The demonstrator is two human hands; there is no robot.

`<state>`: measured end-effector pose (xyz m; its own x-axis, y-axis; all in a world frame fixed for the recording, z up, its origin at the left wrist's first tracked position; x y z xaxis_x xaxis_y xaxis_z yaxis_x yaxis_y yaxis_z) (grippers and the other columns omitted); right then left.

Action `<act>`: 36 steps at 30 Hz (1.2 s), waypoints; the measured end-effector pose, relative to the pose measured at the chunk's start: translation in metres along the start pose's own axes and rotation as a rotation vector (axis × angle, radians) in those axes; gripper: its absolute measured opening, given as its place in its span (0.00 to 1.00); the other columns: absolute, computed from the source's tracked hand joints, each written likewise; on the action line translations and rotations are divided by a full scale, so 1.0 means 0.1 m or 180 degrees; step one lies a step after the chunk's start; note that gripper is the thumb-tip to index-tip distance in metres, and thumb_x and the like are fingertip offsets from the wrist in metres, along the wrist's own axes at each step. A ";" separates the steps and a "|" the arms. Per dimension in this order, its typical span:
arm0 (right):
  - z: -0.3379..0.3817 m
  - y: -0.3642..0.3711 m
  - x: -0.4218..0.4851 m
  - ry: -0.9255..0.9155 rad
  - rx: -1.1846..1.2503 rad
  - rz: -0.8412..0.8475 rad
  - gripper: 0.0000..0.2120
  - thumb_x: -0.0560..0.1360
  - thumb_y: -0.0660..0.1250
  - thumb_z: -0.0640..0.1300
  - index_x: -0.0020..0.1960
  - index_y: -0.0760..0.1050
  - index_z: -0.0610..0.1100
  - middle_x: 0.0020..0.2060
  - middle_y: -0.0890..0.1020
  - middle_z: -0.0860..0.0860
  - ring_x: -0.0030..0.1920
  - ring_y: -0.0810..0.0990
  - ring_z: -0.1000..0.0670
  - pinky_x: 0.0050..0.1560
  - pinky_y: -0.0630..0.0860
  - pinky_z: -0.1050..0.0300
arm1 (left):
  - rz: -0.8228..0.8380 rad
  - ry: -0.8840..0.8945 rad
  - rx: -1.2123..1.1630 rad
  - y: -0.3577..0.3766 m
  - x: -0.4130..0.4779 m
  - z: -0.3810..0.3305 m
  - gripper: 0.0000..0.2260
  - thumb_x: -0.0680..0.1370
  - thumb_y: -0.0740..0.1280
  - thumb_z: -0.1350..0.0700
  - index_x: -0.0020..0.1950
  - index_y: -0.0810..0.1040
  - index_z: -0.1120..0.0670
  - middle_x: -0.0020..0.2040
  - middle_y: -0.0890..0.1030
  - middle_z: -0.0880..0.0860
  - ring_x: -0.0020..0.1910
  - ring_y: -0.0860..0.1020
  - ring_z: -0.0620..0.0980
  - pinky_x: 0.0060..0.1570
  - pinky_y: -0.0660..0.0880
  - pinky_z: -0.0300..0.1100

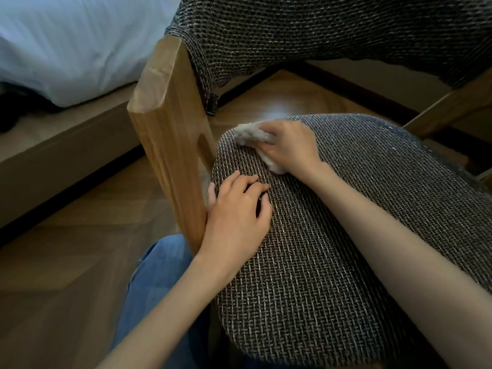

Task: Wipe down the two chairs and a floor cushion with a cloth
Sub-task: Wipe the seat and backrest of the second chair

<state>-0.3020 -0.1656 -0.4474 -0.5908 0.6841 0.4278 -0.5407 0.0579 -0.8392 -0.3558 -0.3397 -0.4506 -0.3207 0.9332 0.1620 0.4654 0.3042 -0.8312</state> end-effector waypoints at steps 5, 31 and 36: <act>-0.89 -0.36 -0.04 0.1426 -0.0599 -0.0242 0.12 0.76 0.65 0.52 0.58 0.79 0.53 0.50 0.83 0.47 0.51 0.81 0.41 0.41 0.66 0.56 | 0.0026 0.0013 -0.0077 -0.01 -0.02 0.01 0.15 0.81 0.58 0.50 0.65 0.75 0.46 0.68 0.71 0.43 0.74 0.58 0.45 0.75 0.50 0.57; 0.04 0.04 0.13 0.0251 0.0243 0.0382 0.14 0.74 0.69 0.55 0.58 0.80 0.52 0.47 0.85 0.50 0.47 0.82 0.47 0.40 0.73 0.55 | 0.0209 0.0565 -0.0301 -0.05 -0.30 -0.02 0.16 0.82 0.55 0.50 0.67 0.74 0.45 0.71 0.69 0.43 0.75 0.55 0.43 0.75 0.37 0.47; -0.61 -0.29 -0.15 0.1286 -0.0471 -0.0009 0.14 0.76 0.67 0.54 0.60 0.78 0.52 0.51 0.83 0.44 0.54 0.80 0.39 0.42 0.69 0.53 | 0.0153 0.0631 -0.0388 -0.07 -0.34 -0.01 0.15 0.82 0.56 0.52 0.67 0.75 0.47 0.71 0.70 0.45 0.75 0.57 0.44 0.75 0.39 0.47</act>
<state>-0.2411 -0.1330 -0.4495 -0.2915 0.9119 0.2889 -0.4327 0.1436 -0.8900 -0.3477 -0.3731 -0.4494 -0.1331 0.9629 0.2349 0.5763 0.2680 -0.7720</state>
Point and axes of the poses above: each hand's wrist, its own x-axis towards the middle knuckle, its own y-axis out of the palm, z = x × y, the point moved 4 cm from there along x, towards the middle knuckle
